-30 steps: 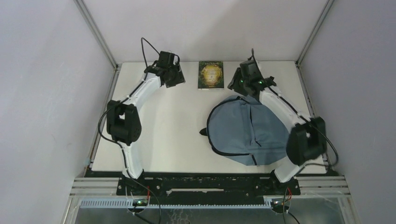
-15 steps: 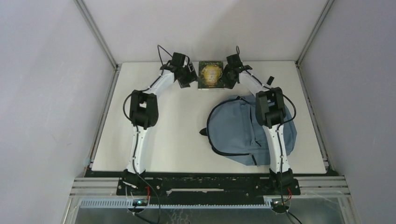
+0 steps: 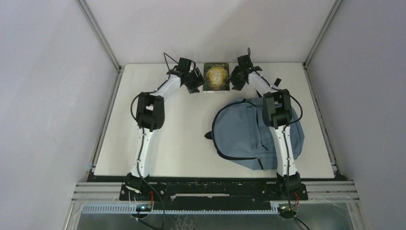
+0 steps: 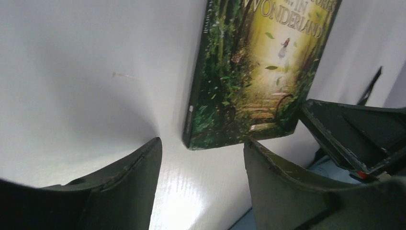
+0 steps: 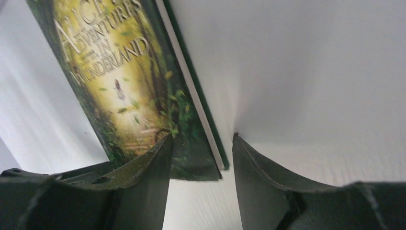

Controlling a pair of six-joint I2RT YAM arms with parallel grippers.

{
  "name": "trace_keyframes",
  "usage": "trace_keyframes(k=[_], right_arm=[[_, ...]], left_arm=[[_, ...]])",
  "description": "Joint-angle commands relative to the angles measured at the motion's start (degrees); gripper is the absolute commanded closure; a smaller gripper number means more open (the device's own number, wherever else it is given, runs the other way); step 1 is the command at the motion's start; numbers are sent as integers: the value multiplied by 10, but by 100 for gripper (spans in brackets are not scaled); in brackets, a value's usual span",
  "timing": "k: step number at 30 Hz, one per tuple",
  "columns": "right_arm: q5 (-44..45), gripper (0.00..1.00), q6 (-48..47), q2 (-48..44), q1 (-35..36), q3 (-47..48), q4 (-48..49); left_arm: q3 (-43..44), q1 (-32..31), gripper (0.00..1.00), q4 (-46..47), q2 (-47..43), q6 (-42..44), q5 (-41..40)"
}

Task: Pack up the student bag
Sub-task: Move the book to the center of the board.

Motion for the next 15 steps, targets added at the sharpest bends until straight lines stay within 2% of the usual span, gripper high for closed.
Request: trace_keyframes(k=[1, 4, 8, 15], right_arm=[[-59, 44, 7, 43, 2, 69, 7], [-79, 48, 10, 54, 9, 78, 10], [-84, 57, 14, 48, 14, 67, 17], [-98, 79, 9, 35, 23, 39, 22]], left_arm=[[44, -1, 34, 30, 26, -26, 14], [48, -1, 41, 43, 41, -37, 13], [55, -1, 63, 49, 57, -41, 29], [28, -1, 72, 49, 40, -33, 41]])
